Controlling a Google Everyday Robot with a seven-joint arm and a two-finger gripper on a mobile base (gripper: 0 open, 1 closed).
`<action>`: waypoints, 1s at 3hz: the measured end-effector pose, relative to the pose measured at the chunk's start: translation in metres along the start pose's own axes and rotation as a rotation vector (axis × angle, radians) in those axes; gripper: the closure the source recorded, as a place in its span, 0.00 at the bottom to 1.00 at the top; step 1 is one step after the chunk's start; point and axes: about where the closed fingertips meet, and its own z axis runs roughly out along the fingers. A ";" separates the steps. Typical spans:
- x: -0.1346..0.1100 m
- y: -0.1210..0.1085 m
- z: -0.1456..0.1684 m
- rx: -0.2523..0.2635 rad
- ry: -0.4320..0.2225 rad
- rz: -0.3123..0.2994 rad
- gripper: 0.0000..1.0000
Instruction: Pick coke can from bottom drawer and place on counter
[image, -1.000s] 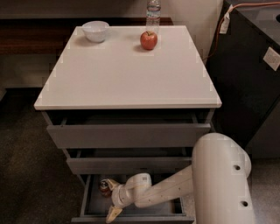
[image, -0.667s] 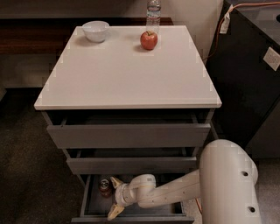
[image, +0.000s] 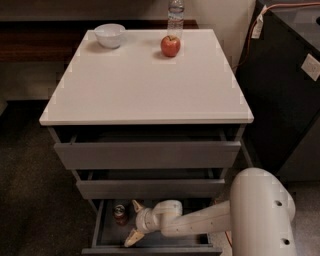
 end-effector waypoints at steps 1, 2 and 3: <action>0.009 -0.010 0.009 0.013 -0.011 0.026 0.00; 0.019 -0.026 0.022 0.027 -0.013 0.050 0.00; 0.025 -0.039 0.036 0.029 -0.015 0.064 0.00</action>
Offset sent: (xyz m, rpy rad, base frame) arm 0.0451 -0.0071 -0.0325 0.0273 0.0103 -0.0739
